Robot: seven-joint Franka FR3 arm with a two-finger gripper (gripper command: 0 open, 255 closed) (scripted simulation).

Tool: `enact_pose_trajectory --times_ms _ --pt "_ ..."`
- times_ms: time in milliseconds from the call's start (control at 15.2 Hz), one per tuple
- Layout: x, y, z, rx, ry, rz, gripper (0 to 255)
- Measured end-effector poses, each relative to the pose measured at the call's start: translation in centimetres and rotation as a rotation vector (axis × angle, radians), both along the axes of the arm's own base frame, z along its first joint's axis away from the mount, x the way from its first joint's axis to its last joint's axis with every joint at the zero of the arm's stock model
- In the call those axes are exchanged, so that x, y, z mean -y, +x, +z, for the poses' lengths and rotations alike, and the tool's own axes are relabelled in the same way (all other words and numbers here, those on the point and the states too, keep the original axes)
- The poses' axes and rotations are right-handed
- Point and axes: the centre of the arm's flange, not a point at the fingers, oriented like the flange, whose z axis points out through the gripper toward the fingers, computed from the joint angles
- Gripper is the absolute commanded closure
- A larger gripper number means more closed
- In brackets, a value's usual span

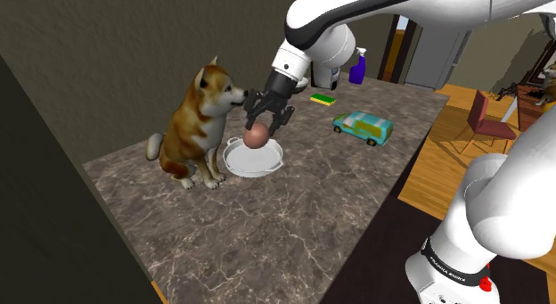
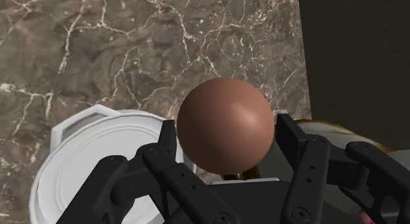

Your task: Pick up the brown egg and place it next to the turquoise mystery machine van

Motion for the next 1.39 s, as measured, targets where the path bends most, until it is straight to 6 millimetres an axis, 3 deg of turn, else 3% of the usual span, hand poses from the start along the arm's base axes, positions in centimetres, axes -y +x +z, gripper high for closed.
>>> enact_pose_trajectory --times_ms 1386 --pt "24.8 -11.6 0.0 0.003 0.001 -0.002 255"
